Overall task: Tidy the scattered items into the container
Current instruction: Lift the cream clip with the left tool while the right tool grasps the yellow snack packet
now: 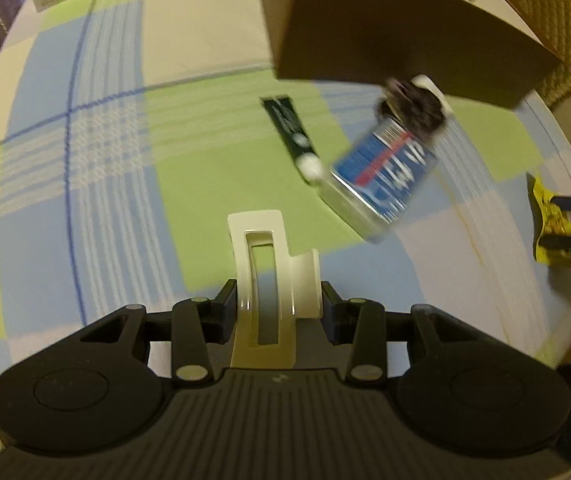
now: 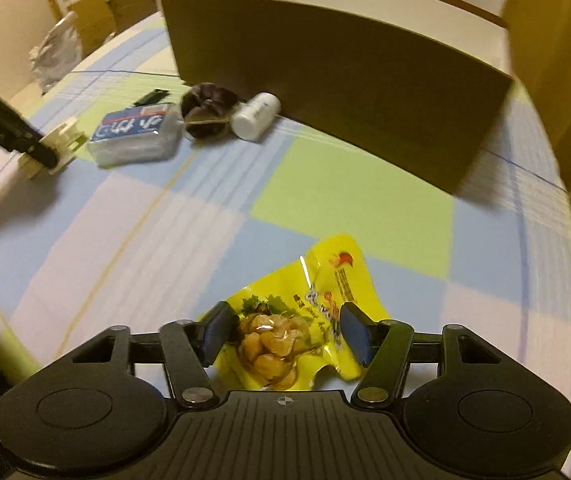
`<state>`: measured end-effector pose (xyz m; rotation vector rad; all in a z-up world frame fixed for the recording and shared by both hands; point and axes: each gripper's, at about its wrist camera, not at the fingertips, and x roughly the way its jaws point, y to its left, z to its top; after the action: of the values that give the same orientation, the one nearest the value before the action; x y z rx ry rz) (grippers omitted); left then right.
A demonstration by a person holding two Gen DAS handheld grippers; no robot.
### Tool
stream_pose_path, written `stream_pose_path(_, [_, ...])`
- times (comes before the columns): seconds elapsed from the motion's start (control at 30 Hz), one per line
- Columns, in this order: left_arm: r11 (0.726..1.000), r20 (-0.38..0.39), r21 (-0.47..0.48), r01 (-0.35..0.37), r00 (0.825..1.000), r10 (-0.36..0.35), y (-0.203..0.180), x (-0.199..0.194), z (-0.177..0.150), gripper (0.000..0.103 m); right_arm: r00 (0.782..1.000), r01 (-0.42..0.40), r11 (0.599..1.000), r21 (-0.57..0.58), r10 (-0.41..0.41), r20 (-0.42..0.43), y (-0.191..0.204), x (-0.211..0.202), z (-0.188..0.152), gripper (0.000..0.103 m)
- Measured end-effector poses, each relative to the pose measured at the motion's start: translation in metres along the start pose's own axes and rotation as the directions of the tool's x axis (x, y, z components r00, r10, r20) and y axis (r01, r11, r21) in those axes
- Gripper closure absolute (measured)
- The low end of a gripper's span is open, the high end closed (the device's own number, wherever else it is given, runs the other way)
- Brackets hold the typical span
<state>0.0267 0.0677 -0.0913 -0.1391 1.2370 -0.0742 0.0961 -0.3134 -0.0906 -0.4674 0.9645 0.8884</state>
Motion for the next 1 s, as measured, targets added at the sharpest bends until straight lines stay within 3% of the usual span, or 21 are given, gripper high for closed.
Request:
stream_pose_path(0.07, [1.0, -0.012, -0.003, 0.021, 1.0, -0.021, -0.009, 0.0, -0.007, 0.066, 0.999, 0.013, 0.994, 0.106, -0.017, 0.037, -0.007, -0.015, -0.008, 0.01])
stream_pose_path(0.13, [0.999, -0.017, 0.001, 0.037, 0.999, -0.037, -0.017, 0.0, -0.012, 0.066, 0.995, -0.028, 0.972, 0.233, 0.005, 0.096, -0.014, -0.031, -0.017, 0.008])
stream_pose_path(0.27, [0.999, -0.007, 0.008, 0.036, 0.999, -0.036, -0.024, 0.001, -0.013, 0.066, 0.994, -0.078, 0.88, 0.468, 0.035, 0.1, -0.024, -0.031, -0.026, 0.008])
stream_pose_path(0.37, [0.999, -0.005, -0.007, 0.041, 0.999, -0.041, -0.023, 0.003, -0.008, 0.066, 0.998, -0.055, 0.818, 0.573, 0.02, 0.066, -0.02, -0.019, -0.021, 0.009])
stream_pose_path(0.47, [1.0, -0.001, -0.002, 0.031, 1.0, -0.031, -0.025, 0.004, -0.007, 0.066, 1.0, 0.002, 0.783, 0.622, -0.019, 0.021, -0.015, -0.006, -0.01, 0.009])
stream_pose_path(0.63, [1.0, 0.013, 0.0, 0.024, 1.0, -0.024, -0.027, 0.005, -0.008, 0.064, 0.988, 0.151, 0.811, 0.565, -0.14, -0.063, -0.003, 0.011, 0.007, 0.009])
stream_pose_path(0.83, [0.999, 0.031, -0.033, 0.026, 0.999, -0.025, -0.024, 0.006, -0.008, 0.061, 0.965, 0.261, 0.837, 0.482, -0.236, -0.113, 0.011, 0.023, 0.018, 0.009])
stream_pose_path(1.0, [1.0, 0.043, -0.013, 0.022, 0.999, -0.021, -0.027, 0.006, -0.011, 0.042, 0.955, 0.295, 0.848, 0.441, -0.274, -0.111, 0.016, 0.028, 0.017, 0.009])
